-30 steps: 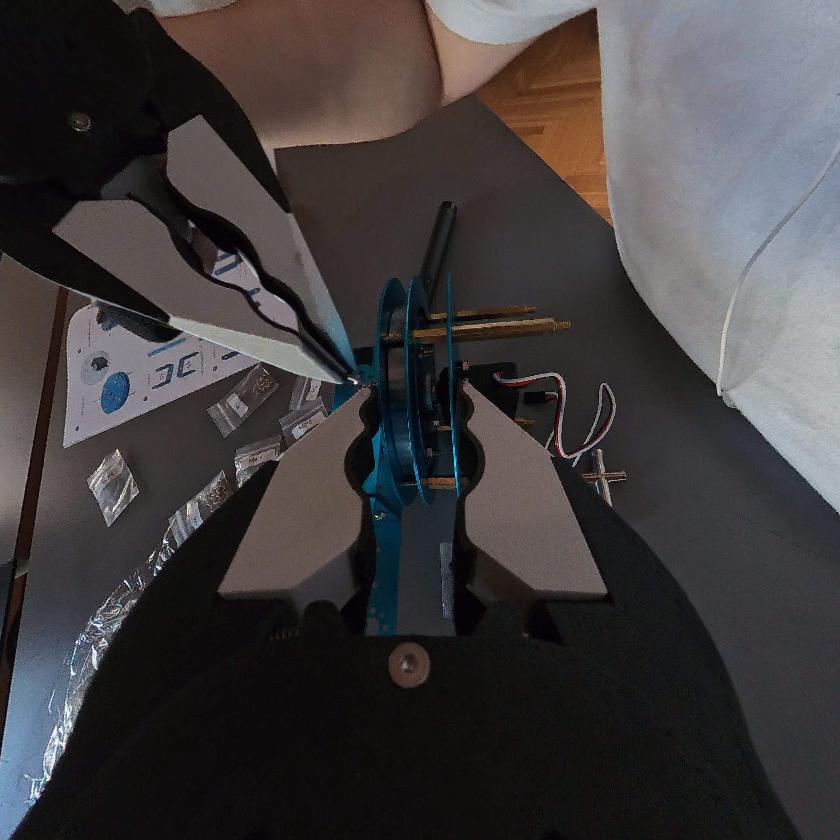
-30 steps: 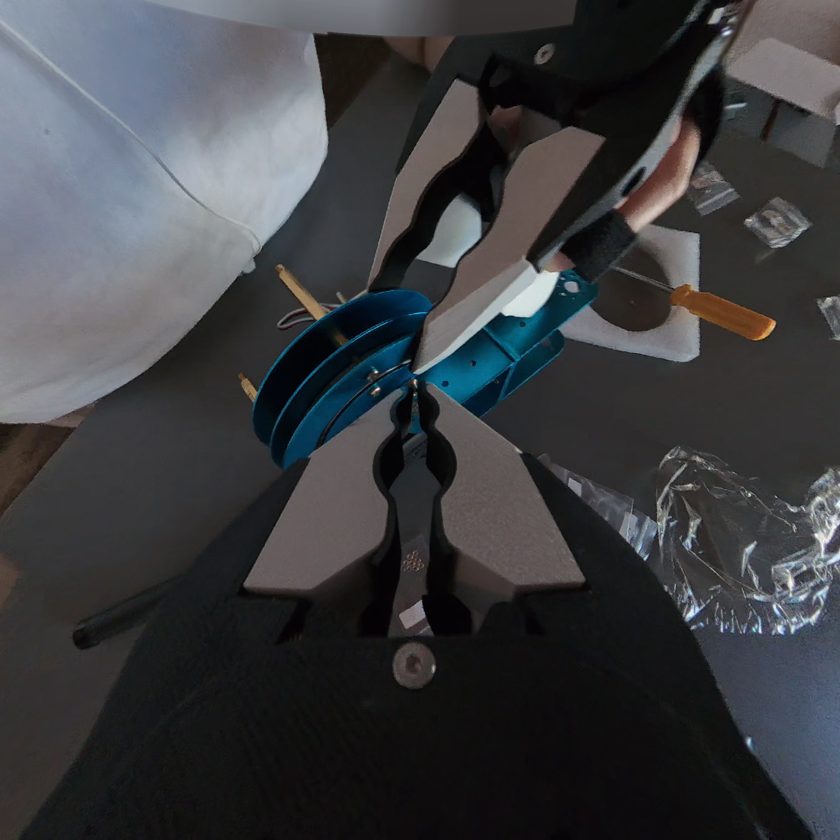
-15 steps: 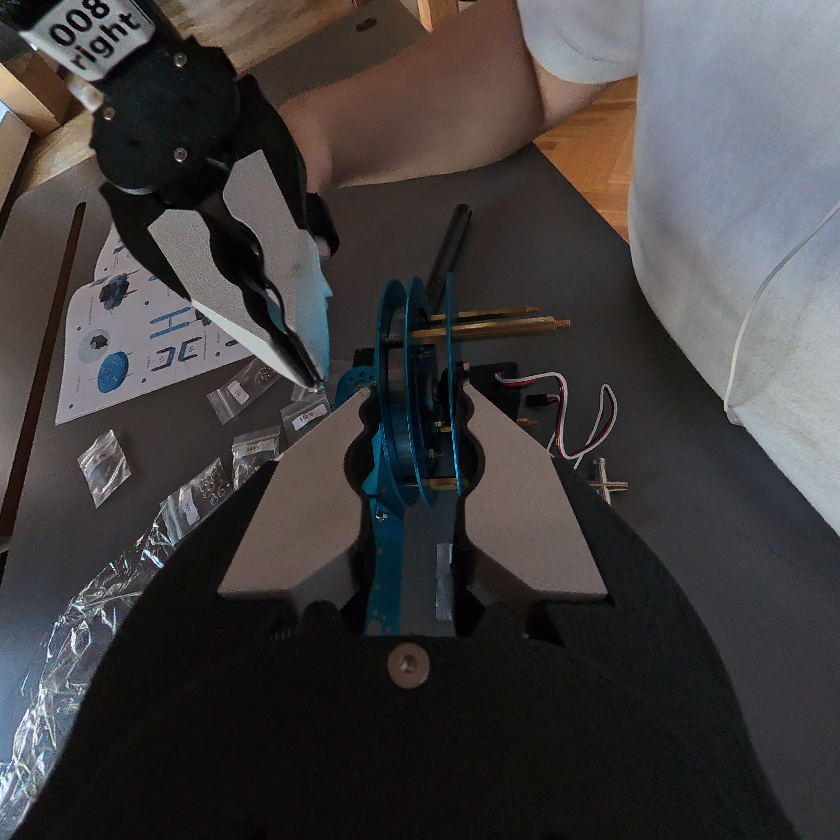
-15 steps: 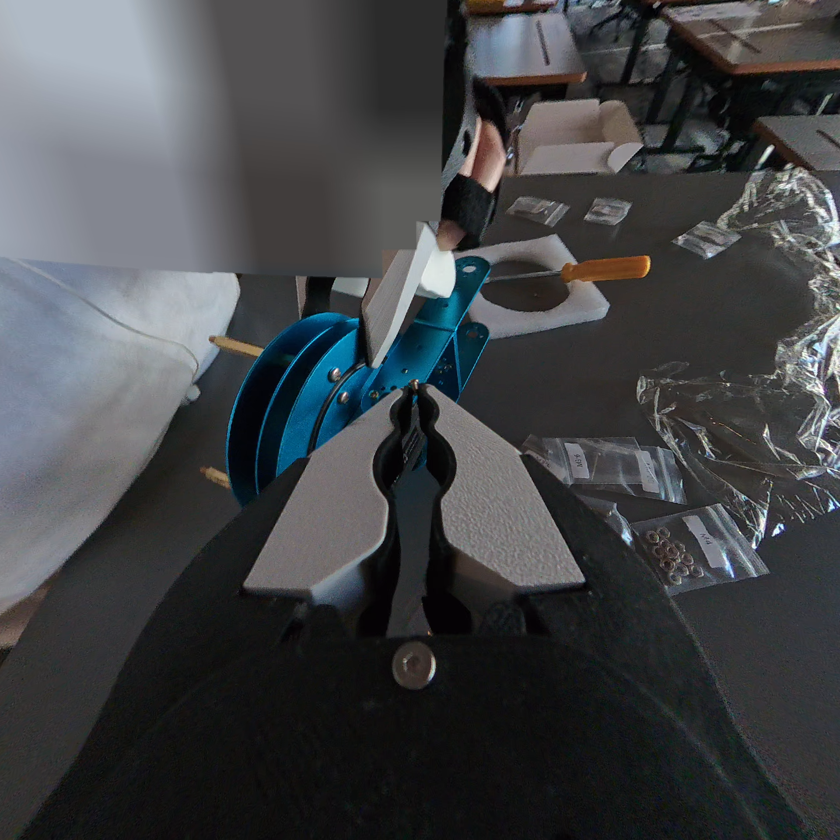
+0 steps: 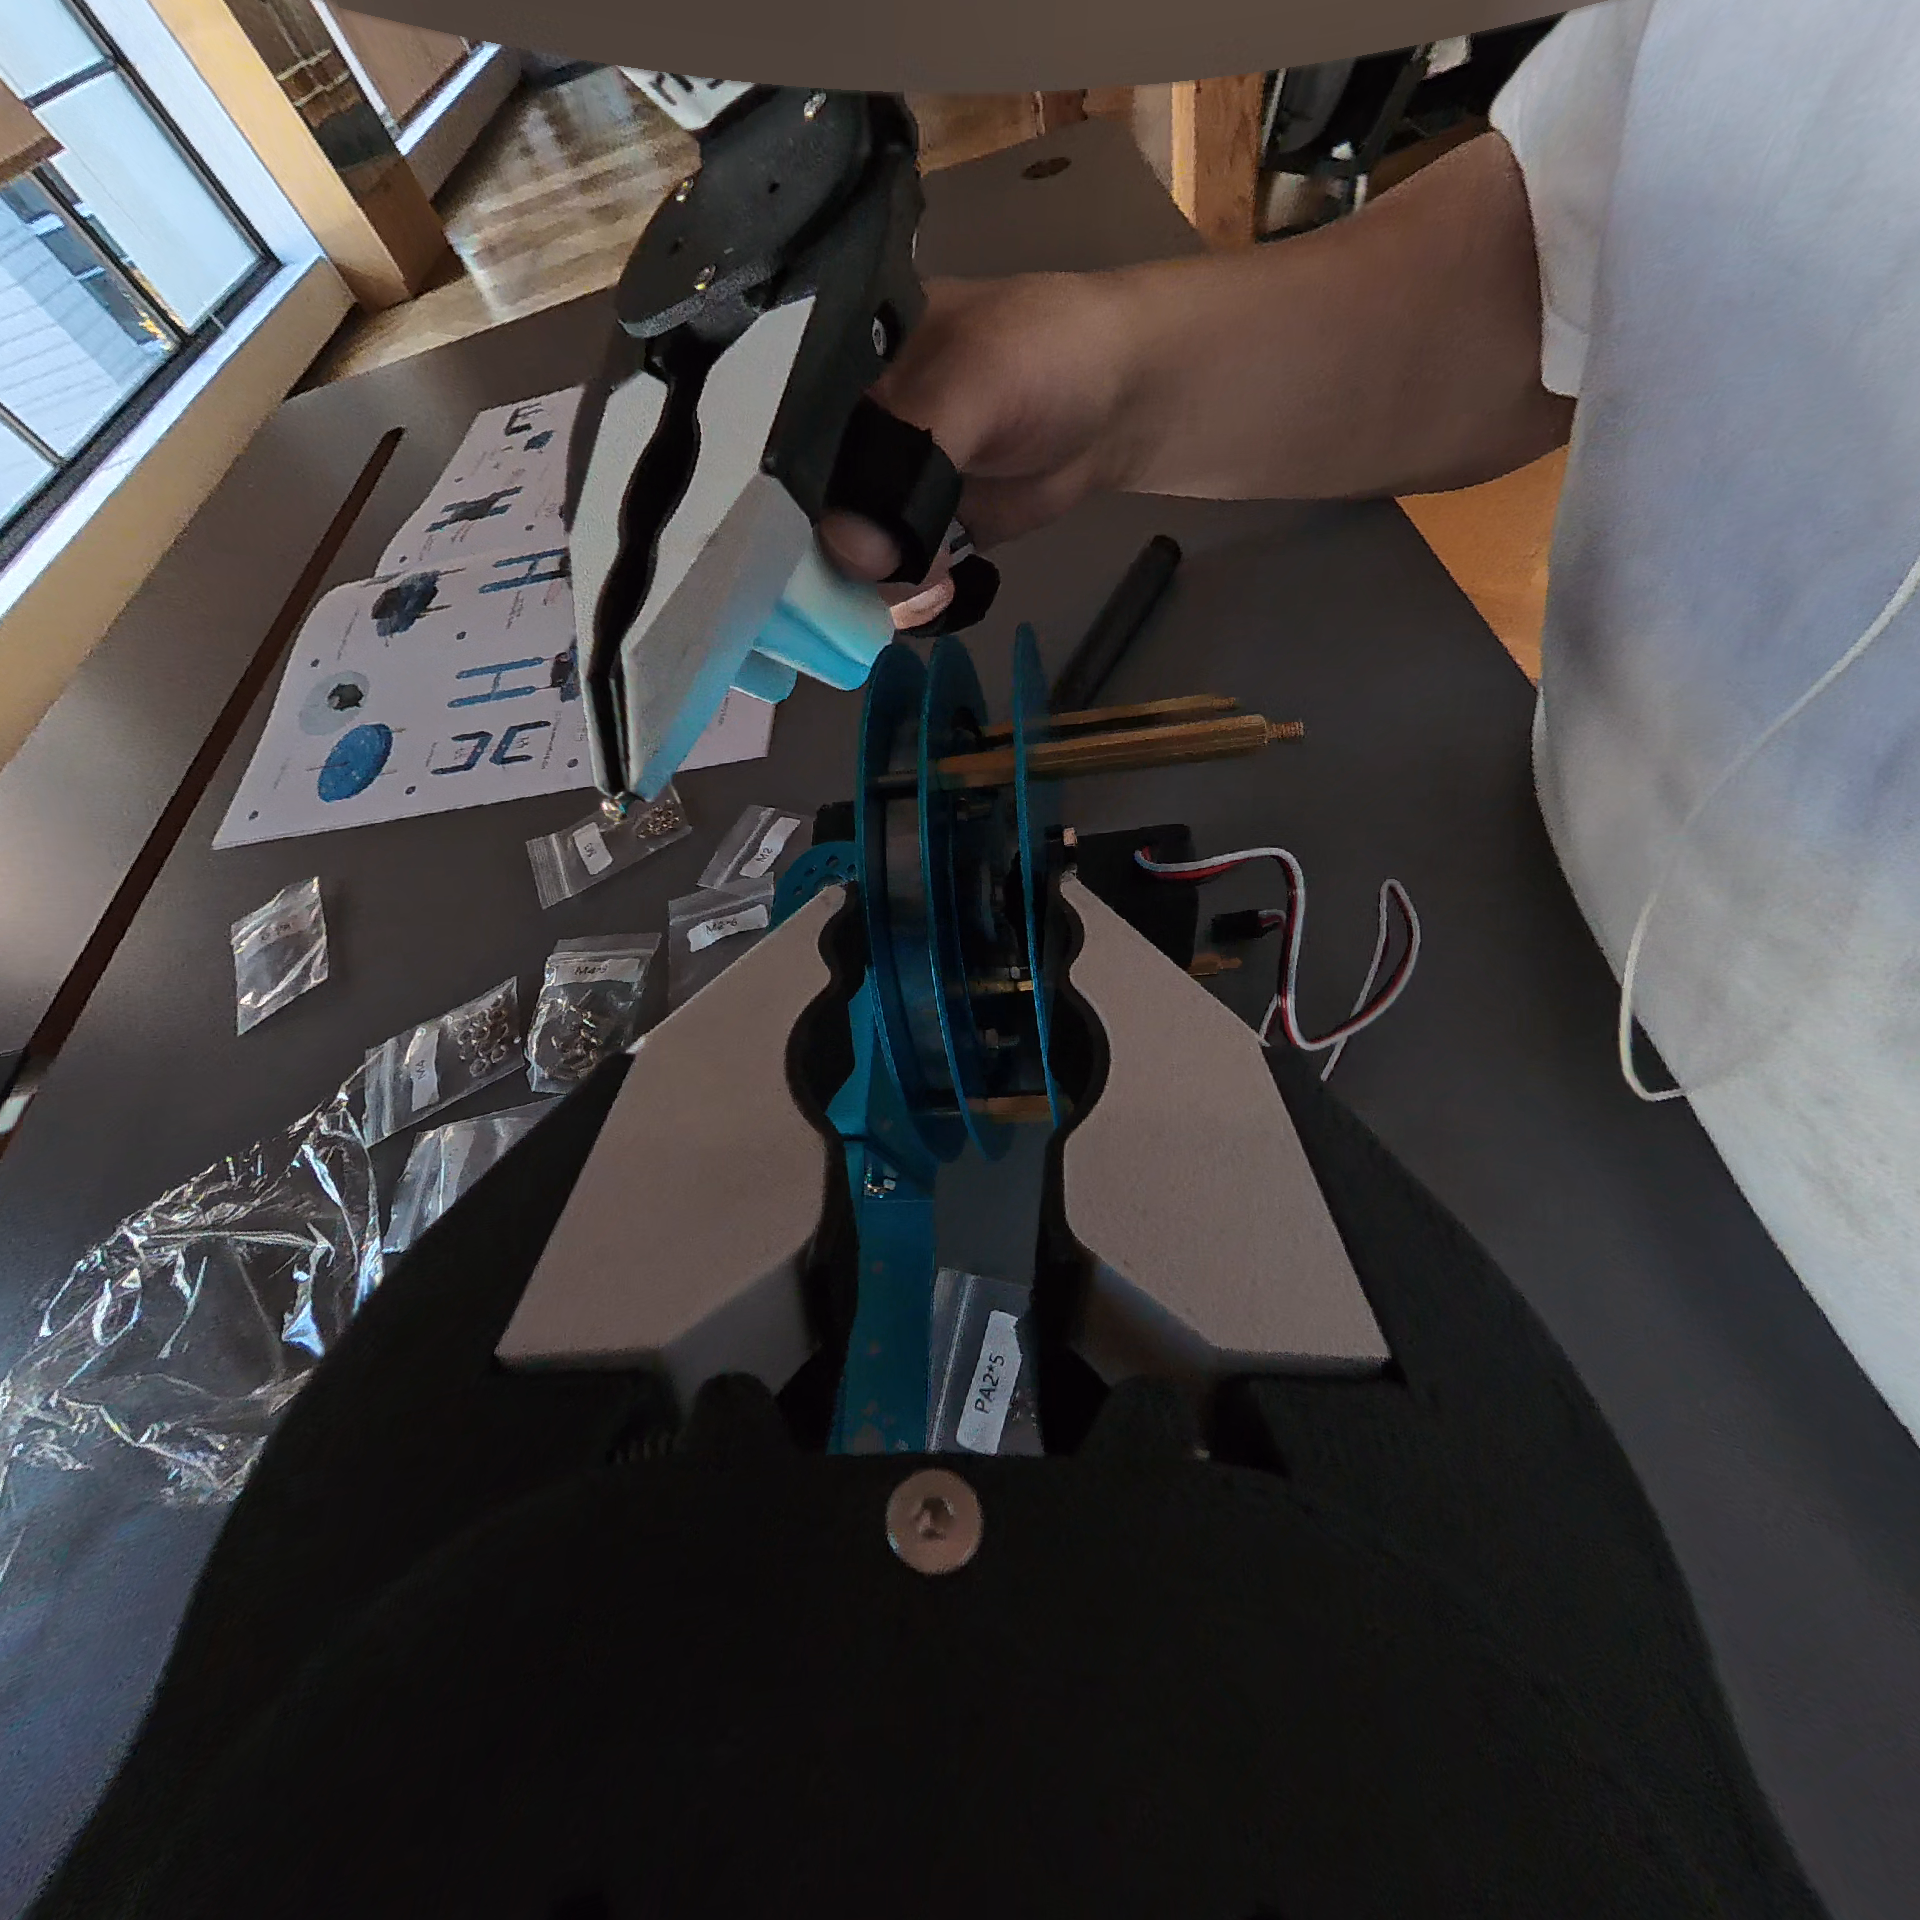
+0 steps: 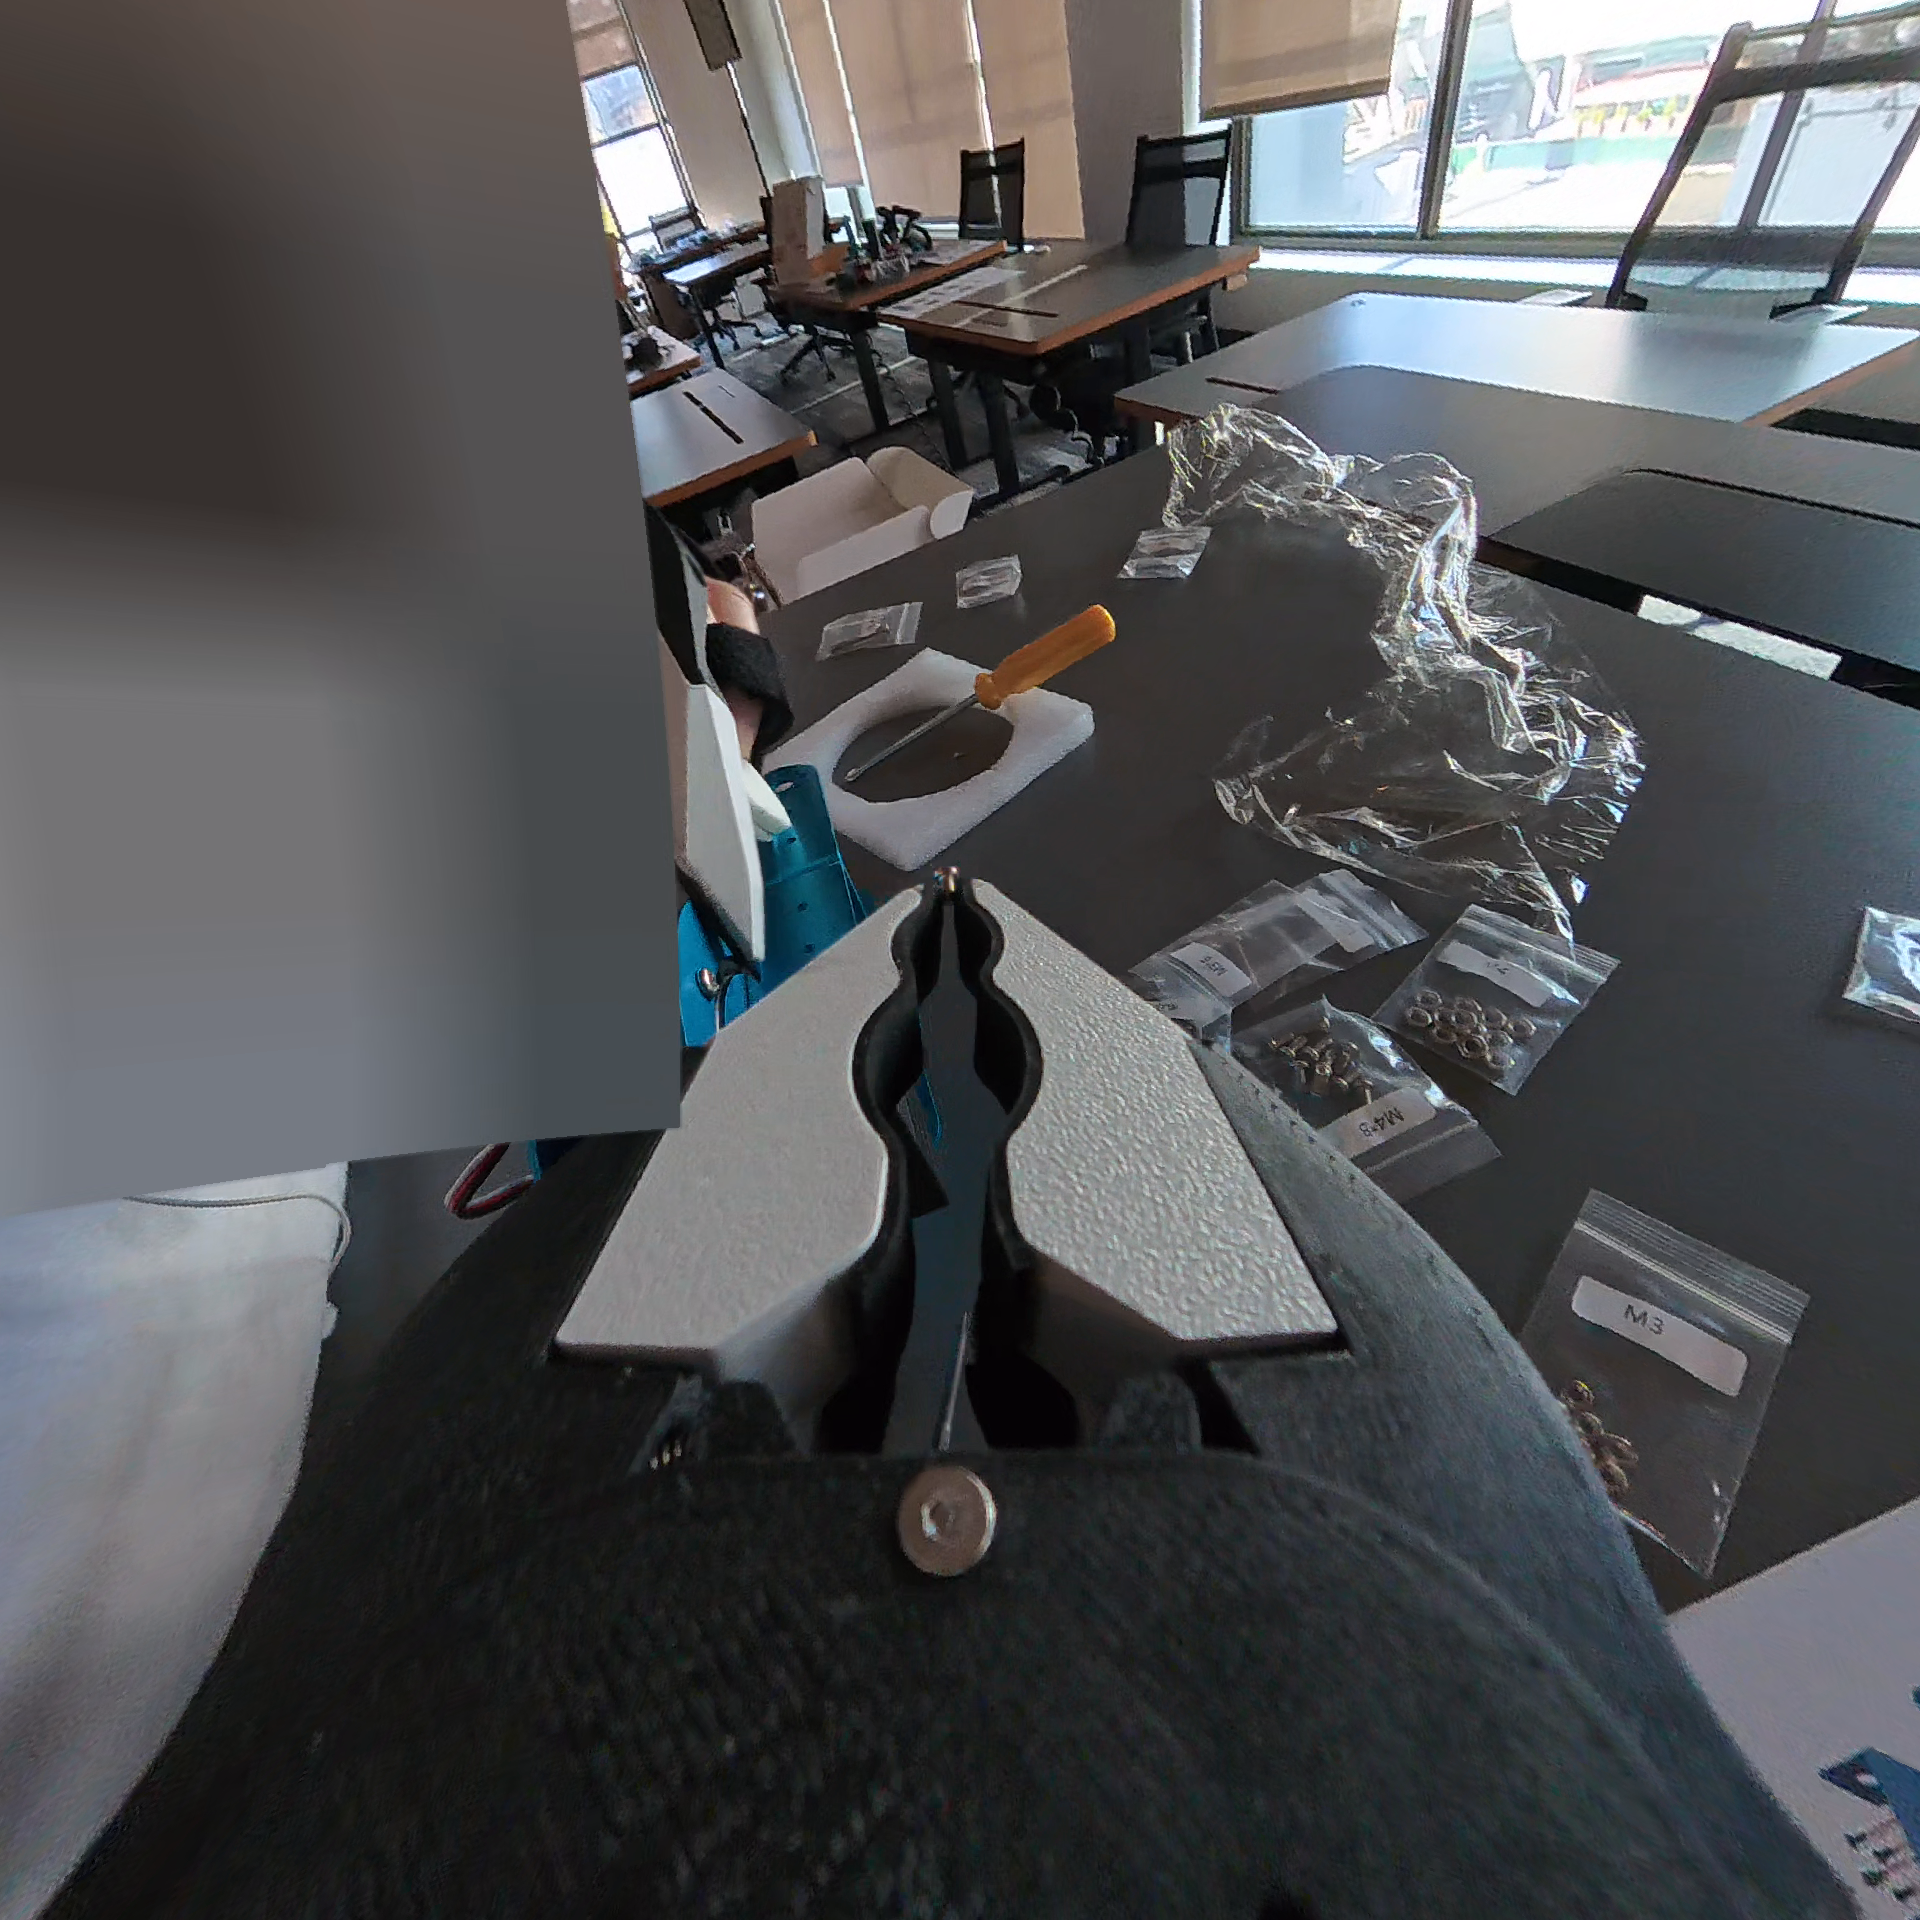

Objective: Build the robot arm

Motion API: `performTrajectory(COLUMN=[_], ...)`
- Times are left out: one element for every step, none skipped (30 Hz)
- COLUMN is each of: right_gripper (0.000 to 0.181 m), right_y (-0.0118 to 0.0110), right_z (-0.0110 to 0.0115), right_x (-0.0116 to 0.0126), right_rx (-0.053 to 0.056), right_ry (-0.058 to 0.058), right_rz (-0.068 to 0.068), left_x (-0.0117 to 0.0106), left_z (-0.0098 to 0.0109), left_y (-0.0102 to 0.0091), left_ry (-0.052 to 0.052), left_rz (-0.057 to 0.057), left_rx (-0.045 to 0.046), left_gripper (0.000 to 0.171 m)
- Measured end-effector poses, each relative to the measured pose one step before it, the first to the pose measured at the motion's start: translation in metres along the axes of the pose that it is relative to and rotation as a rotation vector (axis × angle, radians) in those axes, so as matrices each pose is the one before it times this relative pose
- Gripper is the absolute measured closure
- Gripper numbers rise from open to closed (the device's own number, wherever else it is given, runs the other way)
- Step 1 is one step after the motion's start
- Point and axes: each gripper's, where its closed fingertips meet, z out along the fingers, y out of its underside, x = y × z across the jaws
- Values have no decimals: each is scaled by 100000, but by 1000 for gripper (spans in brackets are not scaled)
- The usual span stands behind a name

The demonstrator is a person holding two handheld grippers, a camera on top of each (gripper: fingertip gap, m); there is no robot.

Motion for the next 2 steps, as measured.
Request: performTrajectory(right_gripper=[180, 180], right_y=[-66, -149], right_z=[124, 146], right_x=[28, -61], right_rx=[-827, -118], right_ry=[1004, 293], right_rz=[-658, -203], left_x=[-32, -15], left_z=[19, 7], left_y=[73, 42], left_ry=[-1811, -1731], left_rz=[1059, 976], left_rx=[95, 384], left_gripper=[139, 138])
